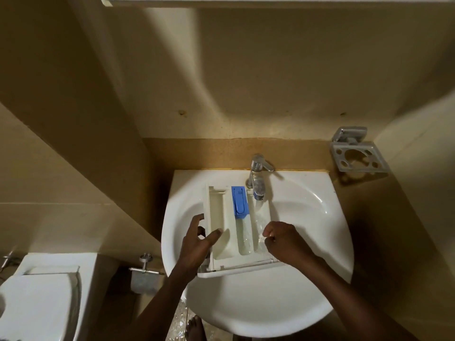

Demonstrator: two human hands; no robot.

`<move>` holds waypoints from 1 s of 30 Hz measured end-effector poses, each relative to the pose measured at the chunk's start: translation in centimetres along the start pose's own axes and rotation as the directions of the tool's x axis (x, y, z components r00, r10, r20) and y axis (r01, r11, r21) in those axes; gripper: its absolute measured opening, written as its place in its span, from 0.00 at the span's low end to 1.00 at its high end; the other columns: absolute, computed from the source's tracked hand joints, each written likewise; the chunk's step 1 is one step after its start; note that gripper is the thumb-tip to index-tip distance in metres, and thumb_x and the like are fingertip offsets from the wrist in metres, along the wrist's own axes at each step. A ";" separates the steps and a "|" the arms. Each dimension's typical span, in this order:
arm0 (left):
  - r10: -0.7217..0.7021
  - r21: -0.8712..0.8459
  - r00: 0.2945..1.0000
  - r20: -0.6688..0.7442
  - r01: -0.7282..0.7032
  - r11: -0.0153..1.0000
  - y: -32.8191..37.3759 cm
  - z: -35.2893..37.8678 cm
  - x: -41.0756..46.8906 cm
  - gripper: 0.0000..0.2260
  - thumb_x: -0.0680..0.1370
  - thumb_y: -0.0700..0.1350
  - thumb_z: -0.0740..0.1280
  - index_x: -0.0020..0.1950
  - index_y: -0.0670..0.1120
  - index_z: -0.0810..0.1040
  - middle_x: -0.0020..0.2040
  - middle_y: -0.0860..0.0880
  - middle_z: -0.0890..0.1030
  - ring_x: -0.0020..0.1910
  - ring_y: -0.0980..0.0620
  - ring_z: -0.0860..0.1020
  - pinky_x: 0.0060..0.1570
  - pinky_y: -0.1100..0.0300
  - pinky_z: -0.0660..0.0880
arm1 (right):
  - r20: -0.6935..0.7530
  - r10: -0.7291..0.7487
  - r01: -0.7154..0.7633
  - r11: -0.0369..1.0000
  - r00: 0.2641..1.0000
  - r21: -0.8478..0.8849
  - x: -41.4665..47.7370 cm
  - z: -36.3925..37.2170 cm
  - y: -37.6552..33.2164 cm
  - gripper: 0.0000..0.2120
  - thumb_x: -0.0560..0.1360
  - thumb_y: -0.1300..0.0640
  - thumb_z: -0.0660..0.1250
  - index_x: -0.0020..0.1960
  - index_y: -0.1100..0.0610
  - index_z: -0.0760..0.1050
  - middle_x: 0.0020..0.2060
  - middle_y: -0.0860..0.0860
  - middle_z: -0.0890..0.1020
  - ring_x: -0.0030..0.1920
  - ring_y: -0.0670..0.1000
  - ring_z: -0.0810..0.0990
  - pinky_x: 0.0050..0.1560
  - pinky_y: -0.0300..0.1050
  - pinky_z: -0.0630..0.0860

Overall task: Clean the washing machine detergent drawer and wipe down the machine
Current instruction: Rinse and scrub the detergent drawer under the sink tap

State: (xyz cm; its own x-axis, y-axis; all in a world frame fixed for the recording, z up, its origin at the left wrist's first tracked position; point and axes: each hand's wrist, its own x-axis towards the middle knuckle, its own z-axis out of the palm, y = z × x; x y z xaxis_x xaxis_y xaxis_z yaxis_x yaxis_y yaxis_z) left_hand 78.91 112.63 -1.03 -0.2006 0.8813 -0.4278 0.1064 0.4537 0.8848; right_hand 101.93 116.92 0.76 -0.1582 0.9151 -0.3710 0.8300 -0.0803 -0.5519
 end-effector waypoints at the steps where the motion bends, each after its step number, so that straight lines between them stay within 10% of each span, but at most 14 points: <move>1: 0.011 -0.014 1.000 -0.020 -0.011 1.000 -0.2 0.1 -0.1 0.21 0.75 0.51 0.73 0.63 0.58 0.68 0.52 0.45 0.80 0.46 0.45 0.83 0.45 0.48 0.82 | -0.010 -0.011 0.011 1.000 1.000 -0.021 0.1 0.5 0.1 0.06 0.72 0.60 0.63 0.48 0.51 0.73 0.46 0.47 0.75 0.47 0.49 0.75 0.46 0.39 0.71; 9: 0.071 -0.014 0.996 -0.053 -0.072 0.997 -0.8 0.7 -0.2 0.23 0.76 0.44 0.71 0.64 0.61 0.66 0.54 0.46 0.78 0.46 0.40 0.82 0.49 0.41 0.81 | -0.248 -0.200 0.132 0.955 0.948 -0.266 -1.7 2.5 1.2 0.07 0.68 0.64 0.70 0.43 0.54 0.78 0.51 0.50 0.75 0.51 0.52 0.76 0.40 0.44 0.78; 13: 0.050 -0.036 0.997 -0.060 -0.052 0.998 -1.3 1.6 -0.1 0.24 0.77 0.43 0.70 0.66 0.62 0.66 0.55 0.45 0.79 0.46 0.44 0.83 0.50 0.42 0.81 | 0.042 -0.289 0.289 0.916 0.956 -0.278 -0.2 2.0 0.9 0.10 0.77 0.61 0.61 0.57 0.57 0.76 0.59 0.49 0.75 0.63 0.52 0.74 0.61 0.41 0.71; 17: 0.052 -0.049 0.995 -0.082 -0.056 0.997 -1.7 2.3 0.0 0.23 0.78 0.42 0.69 0.68 0.60 0.67 0.54 0.45 0.79 0.46 0.46 0.83 0.50 0.47 0.81 | 0.294 -0.012 0.167 0.843 0.956 -0.511 -2.0 3.8 -2.0 0.26 0.83 0.48 0.47 0.71 0.66 0.64 0.68 0.65 0.67 0.71 0.64 0.62 0.72 0.55 0.60; 26: -0.043 -0.159 0.999 -0.006 0.042 0.986 -2.3 3.3 0.0 0.25 0.69 0.51 0.68 0.66 0.61 0.69 0.54 0.43 0.81 0.49 0.45 0.83 0.49 0.39 0.81 | 0.244 -0.057 0.061 0.998 0.968 -0.008 -3.6 2.4 -7.0 0.11 0.77 0.56 0.58 0.45 0.50 0.80 0.46 0.47 0.83 0.51 0.51 0.81 0.51 0.44 0.76; 30: -0.065 -0.163 0.997 0.044 0.071 0.984 -2.0 3.1 0.3 0.26 0.69 0.50 0.69 0.66 0.61 0.69 0.55 0.42 0.80 0.50 0.44 0.83 0.48 0.43 0.82 | 0.384 0.054 0.015 0.985 0.922 -0.174 -1.7 -1.3 -1.7 0.10 0.74 0.56 0.60 0.38 0.48 0.77 0.45 0.46 0.84 0.51 0.48 0.81 0.51 0.41 0.76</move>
State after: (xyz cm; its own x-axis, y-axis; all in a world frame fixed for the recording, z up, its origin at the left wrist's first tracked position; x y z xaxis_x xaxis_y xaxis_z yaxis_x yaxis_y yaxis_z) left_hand 81.61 112.36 -3.51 -0.1643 0.8550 -0.4918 -0.0679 0.4876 0.8704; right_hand 101.51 116.06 3.26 -0.3066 0.6876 -0.6582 0.9079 0.0036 -0.4191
